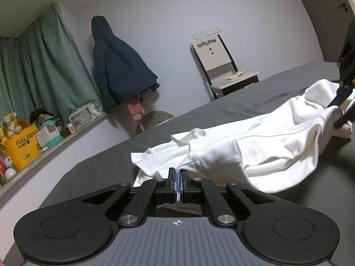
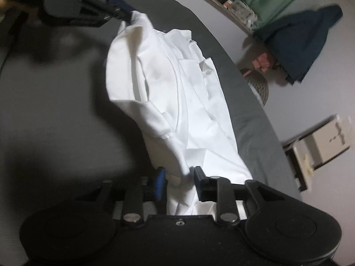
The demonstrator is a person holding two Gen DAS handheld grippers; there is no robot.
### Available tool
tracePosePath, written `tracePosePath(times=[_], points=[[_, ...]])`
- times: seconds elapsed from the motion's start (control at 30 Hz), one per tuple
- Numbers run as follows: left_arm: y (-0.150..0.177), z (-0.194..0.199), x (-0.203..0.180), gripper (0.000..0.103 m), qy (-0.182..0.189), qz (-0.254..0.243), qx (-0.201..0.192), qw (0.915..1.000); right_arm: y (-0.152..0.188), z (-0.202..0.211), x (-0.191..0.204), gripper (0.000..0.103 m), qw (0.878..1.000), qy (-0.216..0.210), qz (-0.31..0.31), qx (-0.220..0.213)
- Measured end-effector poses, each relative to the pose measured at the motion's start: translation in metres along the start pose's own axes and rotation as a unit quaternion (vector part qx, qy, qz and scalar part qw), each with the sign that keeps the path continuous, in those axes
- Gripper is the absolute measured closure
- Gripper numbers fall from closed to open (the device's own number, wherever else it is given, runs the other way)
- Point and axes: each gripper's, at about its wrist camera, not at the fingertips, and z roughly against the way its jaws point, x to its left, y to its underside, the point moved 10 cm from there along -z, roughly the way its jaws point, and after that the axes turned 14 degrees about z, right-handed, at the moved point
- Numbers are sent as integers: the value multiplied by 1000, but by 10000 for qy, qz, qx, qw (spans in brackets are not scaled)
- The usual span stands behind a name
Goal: Fold clothes
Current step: 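Lift the shirt high with both grippers to hang it open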
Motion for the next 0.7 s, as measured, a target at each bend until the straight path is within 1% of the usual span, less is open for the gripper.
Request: tracePosePath(times=[0.03,0.07,0.1,0.13,0.23,0.3,0.33,0.4,0.43,0.5,0.57,0.6,0.63,0.7], points=[[0,0,0,101,5,13,-6,10000,-1,-2,0,75,9999,128,70,36],[0,0,0,101,15,18,-11,10000,-2,-5,1,78,9995,265,145,95],[0,0,0,101,18,28,-13,10000,-3,-7,2,95,9989,397,217,153],[0,0,0,101,20,40,-11,10000,-3,-9,1,98,9980,543,264,209],[-1,1,1,101,24,106,-3,9999,-8,-5,-13,98,9895,1364,273,385],[-7,4,5,101,-12,204,-73,9998,-15,15,-32,98,9755,2170,8,373],[-15,9,9,101,-84,247,-189,9995,-19,30,-43,98,9652,2584,-218,344],[-50,35,24,101,-295,281,-718,9966,-29,66,-67,98,9409,3310,-677,236],[-68,49,32,101,-399,298,-982,9939,-34,86,-78,98,9274,3631,-882,157],[-102,77,48,101,-608,330,-1507,9862,-49,132,-96,98,9010,4209,-1048,-74],[-137,107,63,101,-815,362,-2027,9752,-69,177,-110,98,8761,4712,-960,-339],[-154,122,71,101,-917,377,-2285,9685,-79,200,-116,98,8613,4971,-922,-500],[-170,137,78,101,-1019,393,-2541,9610,-89,225,-122,98,8450,5233,-881,-659],[-203,169,93,101,-1220,422,-3046,9437,-108,278,-135,98,8055,5793,-793,-966]])
